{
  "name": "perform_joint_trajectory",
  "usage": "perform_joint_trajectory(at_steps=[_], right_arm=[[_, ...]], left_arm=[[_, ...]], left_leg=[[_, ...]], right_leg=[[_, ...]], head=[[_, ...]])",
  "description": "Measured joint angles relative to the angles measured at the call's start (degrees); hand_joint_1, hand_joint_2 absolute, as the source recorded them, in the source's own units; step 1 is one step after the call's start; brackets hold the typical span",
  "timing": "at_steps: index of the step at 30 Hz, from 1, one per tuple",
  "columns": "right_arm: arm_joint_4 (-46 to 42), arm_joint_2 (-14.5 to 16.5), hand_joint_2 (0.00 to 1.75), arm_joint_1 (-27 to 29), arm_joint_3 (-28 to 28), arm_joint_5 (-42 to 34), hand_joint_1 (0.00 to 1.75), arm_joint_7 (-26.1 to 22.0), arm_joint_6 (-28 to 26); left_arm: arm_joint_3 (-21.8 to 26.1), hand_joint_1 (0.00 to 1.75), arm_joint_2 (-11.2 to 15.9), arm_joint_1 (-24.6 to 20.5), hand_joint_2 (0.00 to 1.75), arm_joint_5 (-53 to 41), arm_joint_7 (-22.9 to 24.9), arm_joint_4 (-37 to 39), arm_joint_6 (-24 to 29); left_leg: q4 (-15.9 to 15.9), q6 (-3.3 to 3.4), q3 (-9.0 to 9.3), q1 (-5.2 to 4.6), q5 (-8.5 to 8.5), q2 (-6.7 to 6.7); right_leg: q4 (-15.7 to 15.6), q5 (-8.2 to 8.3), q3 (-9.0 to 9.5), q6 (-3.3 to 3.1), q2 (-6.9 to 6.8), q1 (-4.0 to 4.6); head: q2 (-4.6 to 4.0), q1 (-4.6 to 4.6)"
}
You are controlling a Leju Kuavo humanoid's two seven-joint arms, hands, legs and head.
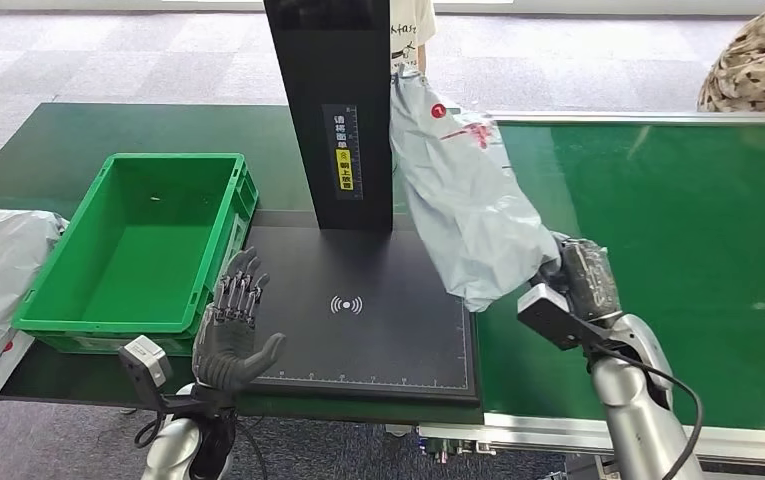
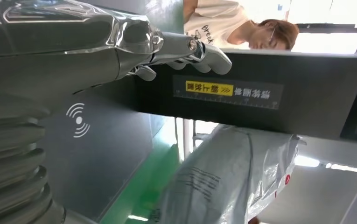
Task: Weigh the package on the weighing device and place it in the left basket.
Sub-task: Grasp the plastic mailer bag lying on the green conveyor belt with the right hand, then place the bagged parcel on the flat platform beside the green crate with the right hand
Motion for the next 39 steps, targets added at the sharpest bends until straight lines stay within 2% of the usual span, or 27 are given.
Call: perform_joint_trajectory(at_steps=[8,16,23,27,31,35,39], right_arm=[[-0.5,-2.6,1.75,-2.0,16.4,5.3,1.75,-2.5,3.5],[3.7,-5.0,1.75,-6.9,28.8,7.5,1.75,0.2,8.3],[7.4,-5.6,1.75,-11.0,37.7,0.6,1.75,-0.1,14.7],[7.1,-5.9,1.75,-12.0,40.7,-4.1,1.75,-0.8,16.8],[6.7,-6.1,1.75,-13.2,42.7,-5.7,1.75,-0.6,17.2],[7.3,-6.1,1.75,-13.9,43.6,-4.0,0.02,1.6,12.9],[8.8,-5.7,1.75,-14.0,43.4,-1.1,0.0,3.4,5.0]], left_arm=[[-0.6,0.0,-0.1,-1.9,1.75,3.2,-0.3,0.5,1.1],[-1.4,0.0,0.0,-3.4,1.75,4.5,-0.8,1.6,2.0],[-1.7,0.0,0.4,-3.5,1.75,5.5,-0.8,2.0,2.5],[-1.9,0.0,0.6,-3.5,1.75,5.8,-0.8,2.0,3.0],[-1.9,0.0,0.7,-3.4,1.75,6.0,-0.8,2.0,3.3],[-1.9,0.0,0.8,-2.9,1.75,5.9,-0.8,2.0,3.8],[-1.9,0.0,0.7,-1.7,1.75,5.0,-0.8,1.9,3.9]], left_leg=[[0.0,0.0,-0.01,-0.02,0.01,0.0],[0.0,0.0,0.01,0.0,0.01,0.02],[0.0,-0.02,0.02,0.03,0.02,0.03],[0.0,-0.02,0.01,0.02,0.02,0.03],[0.0,-0.02,0.01,0.02,0.02,0.03],[0.0,-0.02,0.01,0.01,0.02,0.02],[0.0,-0.02,0.01,0.01,0.02,0.02]], right_leg=[[0.0,0.01,0.01,0.0,0.0,-0.01],[0.0,0.02,0.01,0.0,0.03,-0.01],[0.0,0.02,0.0,-0.01,0.07,0.0],[0.0,0.02,0.0,-0.01,0.07,0.0],[0.0,0.02,0.01,-0.01,0.07,0.0],[0.0,0.02,0.02,-0.01,0.06,0.0],[0.0,0.02,0.01,-0.01,0.06,-0.01]], head=[[0.0,0.01],[0.01,-0.01],[0.0,-0.01],[0.0,0.0],[0.0,-0.01],[0.0,0.0],[0.0,0.0]])
